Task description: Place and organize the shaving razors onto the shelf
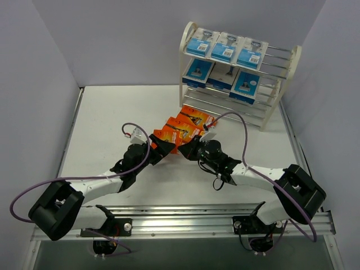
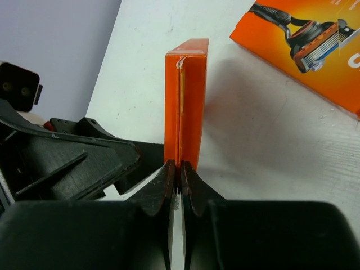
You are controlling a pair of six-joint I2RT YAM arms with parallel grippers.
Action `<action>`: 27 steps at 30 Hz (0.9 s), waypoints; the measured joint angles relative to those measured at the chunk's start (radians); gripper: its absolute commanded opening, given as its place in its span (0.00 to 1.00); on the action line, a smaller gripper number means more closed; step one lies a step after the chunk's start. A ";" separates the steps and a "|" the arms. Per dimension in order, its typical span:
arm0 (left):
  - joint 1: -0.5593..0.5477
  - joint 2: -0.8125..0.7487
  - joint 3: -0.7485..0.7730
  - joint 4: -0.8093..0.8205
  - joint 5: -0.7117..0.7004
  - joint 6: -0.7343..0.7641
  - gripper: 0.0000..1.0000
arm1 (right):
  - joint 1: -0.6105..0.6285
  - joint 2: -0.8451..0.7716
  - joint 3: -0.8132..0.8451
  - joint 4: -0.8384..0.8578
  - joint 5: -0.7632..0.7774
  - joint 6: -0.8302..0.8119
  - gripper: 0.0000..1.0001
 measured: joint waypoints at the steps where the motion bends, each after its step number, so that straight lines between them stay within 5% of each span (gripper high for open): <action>1: 0.000 -0.010 0.000 -0.010 -0.006 0.003 0.94 | 0.006 0.000 -0.003 0.000 -0.002 0.002 0.00; 8: 0.000 -0.087 0.007 -0.026 -0.047 0.034 0.94 | 0.054 0.000 -0.046 -0.001 -0.033 0.015 0.01; 19: 0.002 -0.127 0.004 -0.066 -0.064 0.058 0.94 | 0.098 0.000 -0.076 -0.002 -0.037 0.046 0.45; 27: 0.020 -0.307 0.003 -0.197 -0.076 0.098 0.94 | 0.098 -0.048 -0.083 -0.093 -0.039 0.024 0.48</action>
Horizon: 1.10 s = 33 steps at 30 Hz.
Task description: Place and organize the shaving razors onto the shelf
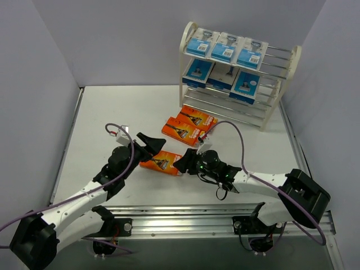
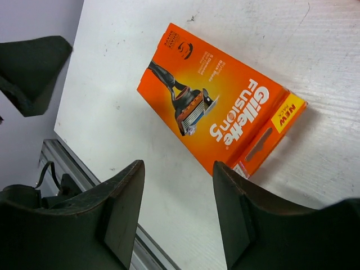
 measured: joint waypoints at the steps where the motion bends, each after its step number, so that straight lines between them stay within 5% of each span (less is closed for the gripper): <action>1: 0.000 -0.032 -0.002 -0.023 -0.003 0.004 0.94 | 0.000 -0.008 0.000 -0.010 -0.005 -0.007 0.48; 13: -0.003 -0.276 -0.145 -0.234 -0.004 -0.008 0.94 | -0.077 -0.046 0.002 -0.164 -0.035 -0.079 0.54; 19: -0.007 -0.371 -0.189 -0.325 -0.010 -0.026 0.94 | -0.180 0.072 0.190 -0.229 -0.078 -0.203 0.56; 33: -0.008 -0.174 -0.245 -0.239 -0.037 -0.026 0.94 | -0.192 0.392 0.558 -0.335 -0.139 -0.431 0.57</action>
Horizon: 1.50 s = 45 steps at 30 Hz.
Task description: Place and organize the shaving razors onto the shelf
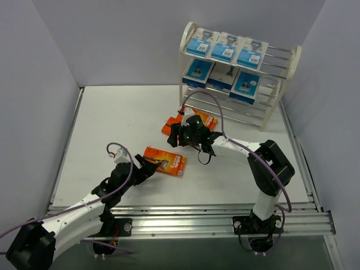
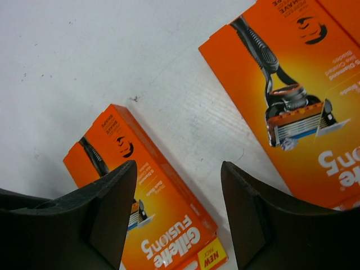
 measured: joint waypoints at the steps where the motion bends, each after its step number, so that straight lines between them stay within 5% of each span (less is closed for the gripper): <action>1: 0.000 0.021 -0.003 0.016 -0.004 0.000 0.94 | -0.002 0.020 0.023 -0.005 0.003 -0.014 0.57; 18: 0.035 0.354 0.008 0.346 -0.074 0.059 0.94 | 0.016 0.108 0.005 -0.033 -0.060 -0.051 0.57; 45: 0.146 0.790 0.296 0.633 0.108 0.142 0.94 | 0.140 -0.034 -0.192 0.103 -0.094 0.091 0.57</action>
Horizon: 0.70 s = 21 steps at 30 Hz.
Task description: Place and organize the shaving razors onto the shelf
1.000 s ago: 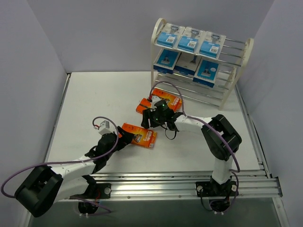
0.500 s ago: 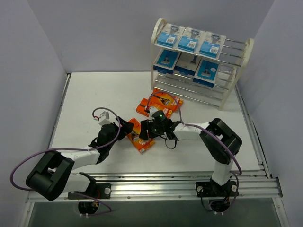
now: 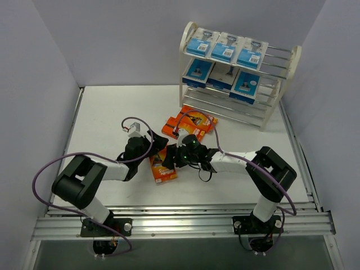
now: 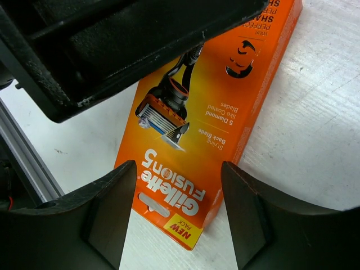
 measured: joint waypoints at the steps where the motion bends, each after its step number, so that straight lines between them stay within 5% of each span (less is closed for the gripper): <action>1: 0.000 0.005 0.003 0.003 0.009 0.003 0.94 | -0.001 0.000 -0.002 0.001 -0.001 0.001 0.57; 14: 0.058 -0.061 0.121 -0.074 0.102 0.101 0.94 | -0.169 -0.123 0.005 -0.092 0.148 -0.042 0.61; 21: -0.018 -0.095 0.138 -0.092 0.112 0.130 0.94 | -0.246 -0.050 0.143 -0.123 0.241 -0.108 0.61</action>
